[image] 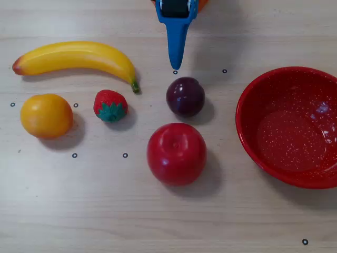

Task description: Put the banana in the red bowl.

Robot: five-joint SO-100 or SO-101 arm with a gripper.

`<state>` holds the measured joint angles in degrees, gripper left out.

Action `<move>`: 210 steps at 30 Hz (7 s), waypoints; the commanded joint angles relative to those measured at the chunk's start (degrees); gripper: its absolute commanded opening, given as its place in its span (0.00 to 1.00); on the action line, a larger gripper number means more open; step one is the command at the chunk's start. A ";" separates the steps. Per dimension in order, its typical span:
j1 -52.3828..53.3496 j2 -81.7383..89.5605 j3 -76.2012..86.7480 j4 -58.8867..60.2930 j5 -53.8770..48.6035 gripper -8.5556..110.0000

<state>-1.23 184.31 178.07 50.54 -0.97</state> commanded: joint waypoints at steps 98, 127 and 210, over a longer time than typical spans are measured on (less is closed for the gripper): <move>-53.79 -94.83 -96.77 49.57 68.55 0.07; -58.27 -105.03 -91.76 39.20 75.94 0.55; -55.81 -107.93 -84.02 24.08 71.46 0.07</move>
<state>-55.55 73.92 97.73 71.54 71.98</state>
